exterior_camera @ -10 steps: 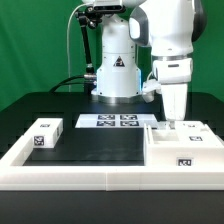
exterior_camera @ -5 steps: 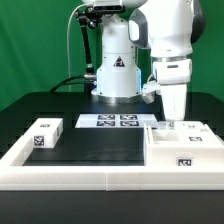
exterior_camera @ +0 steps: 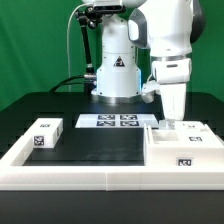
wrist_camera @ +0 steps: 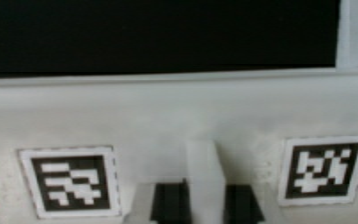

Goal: Assemble cabinet

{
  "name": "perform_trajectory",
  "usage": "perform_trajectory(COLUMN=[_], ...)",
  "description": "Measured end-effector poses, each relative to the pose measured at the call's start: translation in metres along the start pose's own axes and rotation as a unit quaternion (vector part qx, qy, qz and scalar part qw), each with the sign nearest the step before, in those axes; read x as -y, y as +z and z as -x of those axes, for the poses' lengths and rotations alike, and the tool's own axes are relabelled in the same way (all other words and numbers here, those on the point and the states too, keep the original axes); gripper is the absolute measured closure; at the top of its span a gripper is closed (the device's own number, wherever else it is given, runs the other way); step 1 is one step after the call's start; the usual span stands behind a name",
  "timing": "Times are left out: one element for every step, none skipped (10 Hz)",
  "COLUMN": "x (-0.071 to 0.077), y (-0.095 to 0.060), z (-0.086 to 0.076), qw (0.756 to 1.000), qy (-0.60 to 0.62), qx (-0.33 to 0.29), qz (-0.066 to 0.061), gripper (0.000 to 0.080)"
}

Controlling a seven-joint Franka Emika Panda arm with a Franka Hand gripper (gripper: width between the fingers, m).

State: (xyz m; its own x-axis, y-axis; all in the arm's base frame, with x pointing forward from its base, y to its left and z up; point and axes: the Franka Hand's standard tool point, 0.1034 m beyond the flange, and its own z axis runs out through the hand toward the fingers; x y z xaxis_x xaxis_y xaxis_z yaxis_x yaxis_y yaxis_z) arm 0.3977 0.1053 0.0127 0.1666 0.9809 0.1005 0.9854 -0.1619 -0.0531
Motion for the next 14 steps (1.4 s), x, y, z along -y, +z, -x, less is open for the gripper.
perform_trajectory(x=[0.0, 0.0, 0.0, 0.0, 0.0, 0.001, 0.001, -0.002, -0.004, -0.007, -0.009, -0.012, -0.015, -0.021], y=[0.0, 0.0, 0.0, -0.001, -0.004, -0.009, -0.015, -0.024, -0.029, -0.034, -0.037, -0.038, -0.04, -0.042], z=[0.0, 0.0, 0.0, 0.0, 0.001, 0.001, 0.002, 0.003, 0.005, 0.008, 0.013, 0.017, 0.018, 0.019], qw=[1.0, 1.0, 1.0, 1.0, 1.0, 1.0, 1.0, 0.999, 0.999, 0.999, 0.999, 0.999, 0.999, 0.999], qy=[0.001, 0.001, 0.001, 0.002, 0.012, 0.025, 0.028, 0.027, 0.027, 0.029, 0.028, 0.031, 0.034, 0.032], qx=[0.0, 0.0, 0.0, 0.0, 0.001, 0.004, 0.008, 0.012, 0.014, 0.017, 0.02, 0.02, 0.019, 0.019], qz=[0.0, 0.0, 0.0, 0.001, 0.003, 0.005, 0.008, 0.013, 0.017, 0.019, 0.017, 0.018, 0.021, 0.021], gripper=[0.0731, 0.0731, 0.0731, 0.0731, 0.0731, 0.0731, 0.0729, 0.0729, 0.0729, 0.0729, 0.0729, 0.0729, 0.0729, 0.0729])
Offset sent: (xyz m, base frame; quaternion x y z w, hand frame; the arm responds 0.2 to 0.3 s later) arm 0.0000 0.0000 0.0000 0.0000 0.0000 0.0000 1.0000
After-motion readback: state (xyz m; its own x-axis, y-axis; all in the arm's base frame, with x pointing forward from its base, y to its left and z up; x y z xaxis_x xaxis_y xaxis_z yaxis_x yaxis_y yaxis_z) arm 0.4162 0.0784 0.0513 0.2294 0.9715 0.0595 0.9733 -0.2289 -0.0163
